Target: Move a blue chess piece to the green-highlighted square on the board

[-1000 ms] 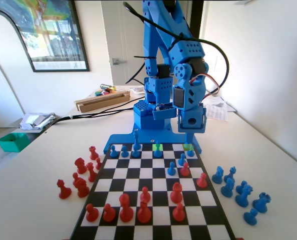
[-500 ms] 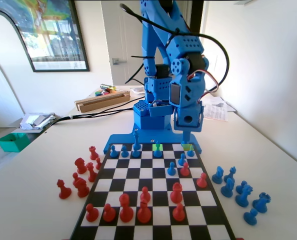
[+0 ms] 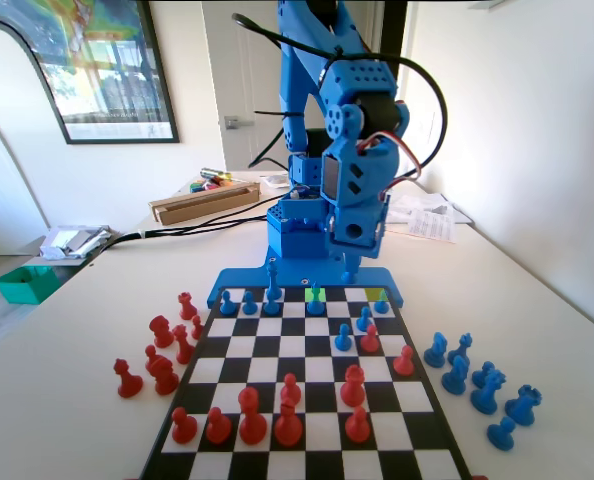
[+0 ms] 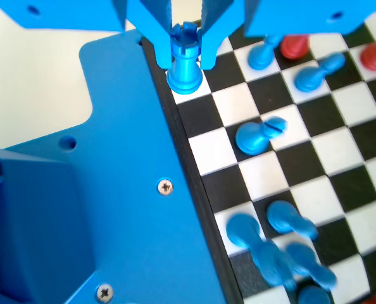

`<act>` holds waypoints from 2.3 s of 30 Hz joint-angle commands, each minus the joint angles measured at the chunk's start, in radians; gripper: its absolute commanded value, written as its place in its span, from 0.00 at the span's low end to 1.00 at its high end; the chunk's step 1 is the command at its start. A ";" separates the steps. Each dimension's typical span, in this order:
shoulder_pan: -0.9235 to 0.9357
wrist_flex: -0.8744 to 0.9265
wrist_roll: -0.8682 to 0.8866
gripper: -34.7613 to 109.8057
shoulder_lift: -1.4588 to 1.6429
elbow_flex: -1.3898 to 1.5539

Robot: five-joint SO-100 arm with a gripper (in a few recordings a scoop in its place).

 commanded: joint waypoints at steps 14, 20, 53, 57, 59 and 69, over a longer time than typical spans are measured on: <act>0.170 0.060 -0.121 0.25 0.166 0.043; 0.236 0.048 -0.196 0.25 0.206 0.097; 0.305 -0.252 -0.256 0.25 0.107 0.236; 0.302 -0.265 -0.253 0.25 0.104 0.245; 0.301 -0.267 -0.250 0.25 0.103 0.247; 0.285 -0.328 -0.229 0.28 0.101 0.264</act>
